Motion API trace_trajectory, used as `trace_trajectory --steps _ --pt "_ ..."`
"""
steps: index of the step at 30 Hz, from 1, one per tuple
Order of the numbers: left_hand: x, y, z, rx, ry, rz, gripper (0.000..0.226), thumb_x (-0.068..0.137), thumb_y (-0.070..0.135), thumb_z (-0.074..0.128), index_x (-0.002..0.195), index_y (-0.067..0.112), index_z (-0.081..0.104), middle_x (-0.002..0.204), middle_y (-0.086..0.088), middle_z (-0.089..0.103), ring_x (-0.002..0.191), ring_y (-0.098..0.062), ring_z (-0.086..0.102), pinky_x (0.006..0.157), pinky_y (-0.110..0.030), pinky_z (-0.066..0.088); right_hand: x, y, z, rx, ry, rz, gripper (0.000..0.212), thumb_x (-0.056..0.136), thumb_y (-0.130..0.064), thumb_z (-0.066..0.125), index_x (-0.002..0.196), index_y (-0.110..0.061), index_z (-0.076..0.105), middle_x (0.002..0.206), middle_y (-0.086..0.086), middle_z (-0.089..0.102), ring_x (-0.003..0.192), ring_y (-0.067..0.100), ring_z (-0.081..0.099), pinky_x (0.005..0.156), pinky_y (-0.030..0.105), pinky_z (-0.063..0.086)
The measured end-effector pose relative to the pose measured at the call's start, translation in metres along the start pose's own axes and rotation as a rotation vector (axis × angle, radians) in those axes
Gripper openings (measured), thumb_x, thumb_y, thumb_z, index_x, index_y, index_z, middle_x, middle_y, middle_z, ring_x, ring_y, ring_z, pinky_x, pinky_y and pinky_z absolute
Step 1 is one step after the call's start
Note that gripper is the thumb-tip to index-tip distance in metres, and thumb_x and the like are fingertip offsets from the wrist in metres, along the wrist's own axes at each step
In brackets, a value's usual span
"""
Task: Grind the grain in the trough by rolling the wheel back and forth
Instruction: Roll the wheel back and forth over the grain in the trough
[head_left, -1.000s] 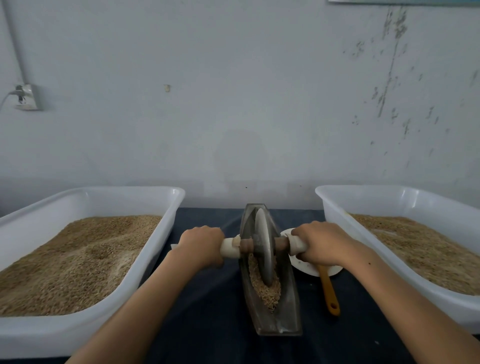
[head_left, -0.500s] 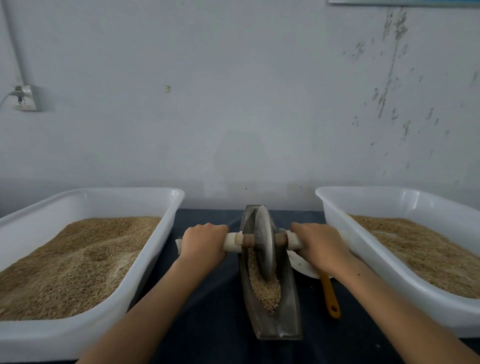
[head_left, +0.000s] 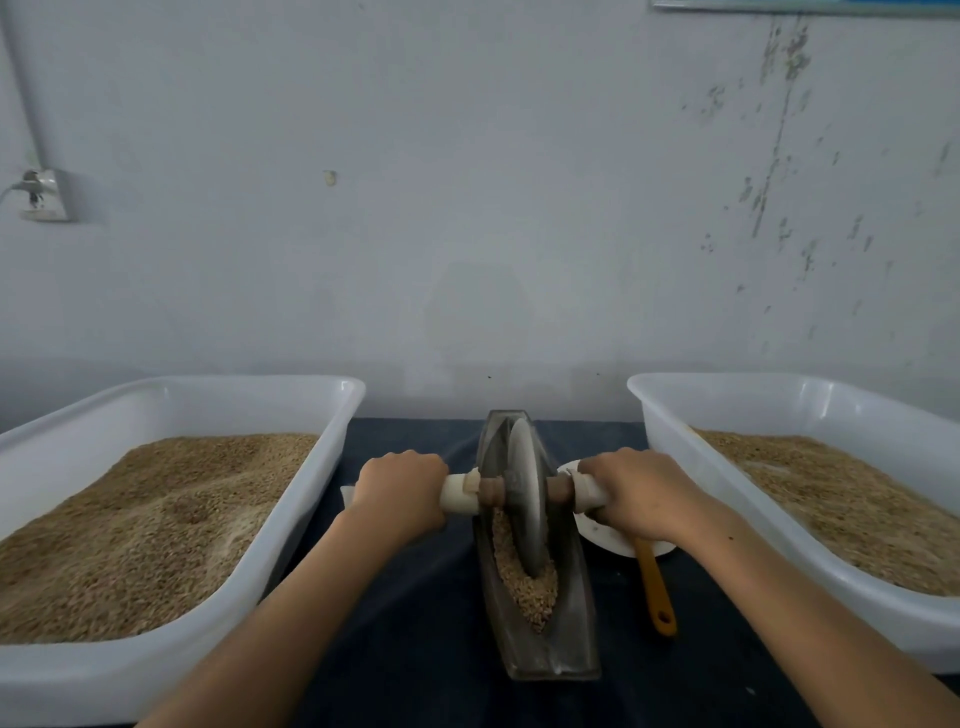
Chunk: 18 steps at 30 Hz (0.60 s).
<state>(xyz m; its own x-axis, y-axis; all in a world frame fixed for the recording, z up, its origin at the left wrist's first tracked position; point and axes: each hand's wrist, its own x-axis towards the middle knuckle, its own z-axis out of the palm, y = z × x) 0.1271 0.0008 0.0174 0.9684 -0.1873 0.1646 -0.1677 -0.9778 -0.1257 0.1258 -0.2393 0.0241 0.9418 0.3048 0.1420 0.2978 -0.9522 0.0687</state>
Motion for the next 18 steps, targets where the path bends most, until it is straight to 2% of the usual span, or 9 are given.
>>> trace_trajectory --steps 2,4,8,13,16,18 --pt "0.001 0.0 0.004 -0.028 0.056 -0.021 0.023 0.085 0.031 0.061 0.107 0.022 0.058 0.101 0.002 0.064 0.091 -0.018 0.061 0.072 -0.028 0.043 0.001 -0.003 0.006 -0.022 0.139 -0.006 0.005 0.089 -0.026 0.056 0.091 -0.026 0.051 0.092 -0.006 0.063 0.083 0.014 0.058 0.073 0.029 0.045" --pt "0.001 0.0 0.007 -0.051 0.1 -0.039 0.02 0.086 0.03 0.059 0.105 0.023 0.057 0.1 0.002 0.064 0.09 -0.018 0.061 0.069 -0.027 0.039 0.002 -0.005 0.012 -0.044 0.256 -0.014 0.008 0.09 -0.025 0.056 0.09 -0.026 0.048 0.089 -0.007 0.06 0.082 0.014 0.056 0.074 0.029 0.043" --pt "0.001 -0.001 0.01 -0.077 0.103 -0.048 0.021 0.086 0.03 0.059 0.105 0.023 0.057 0.1 0.003 0.064 0.089 -0.017 0.06 0.069 -0.027 0.039 0.006 -0.006 0.014 -0.084 0.323 -0.02 0.016 0.089 -0.024 0.056 0.084 -0.027 0.042 0.08 -0.01 0.05 0.073 0.013 0.045 0.067 0.029 0.032" --pt "0.001 -0.004 0.002 -0.06 -0.072 -0.004 0.035 0.081 0.033 0.067 0.114 0.021 0.058 0.104 0.001 0.064 0.093 -0.017 0.061 0.08 -0.03 0.049 0.004 0.0 0.006 -0.053 0.134 -0.03 0.006 0.086 -0.029 0.058 0.088 -0.029 0.052 0.084 -0.009 0.059 0.075 0.013 0.054 0.062 0.027 0.038" --pt "0.001 -0.007 -0.003 -0.069 -0.157 0.017 0.041 0.08 0.034 0.069 0.116 0.021 0.057 0.105 0.0 0.064 0.094 -0.018 0.061 0.082 -0.031 0.049 0.003 0.003 -0.003 -0.026 -0.04 -0.052 0.015 0.084 -0.03 0.062 0.083 -0.035 0.048 0.077 -0.012 0.053 0.074 0.01 0.053 0.055 0.023 0.031" --pt "0.001 -0.007 -0.004 -0.066 -0.171 0.022 0.041 0.079 0.034 0.069 0.115 0.021 0.057 0.101 0.001 0.062 0.09 -0.017 0.059 0.08 -0.03 0.048 0.002 0.003 -0.006 -0.012 -0.099 -0.049 0.021 0.083 -0.029 0.063 0.077 -0.036 0.045 0.075 -0.012 0.054 0.074 0.01 0.055 0.056 0.023 0.034"
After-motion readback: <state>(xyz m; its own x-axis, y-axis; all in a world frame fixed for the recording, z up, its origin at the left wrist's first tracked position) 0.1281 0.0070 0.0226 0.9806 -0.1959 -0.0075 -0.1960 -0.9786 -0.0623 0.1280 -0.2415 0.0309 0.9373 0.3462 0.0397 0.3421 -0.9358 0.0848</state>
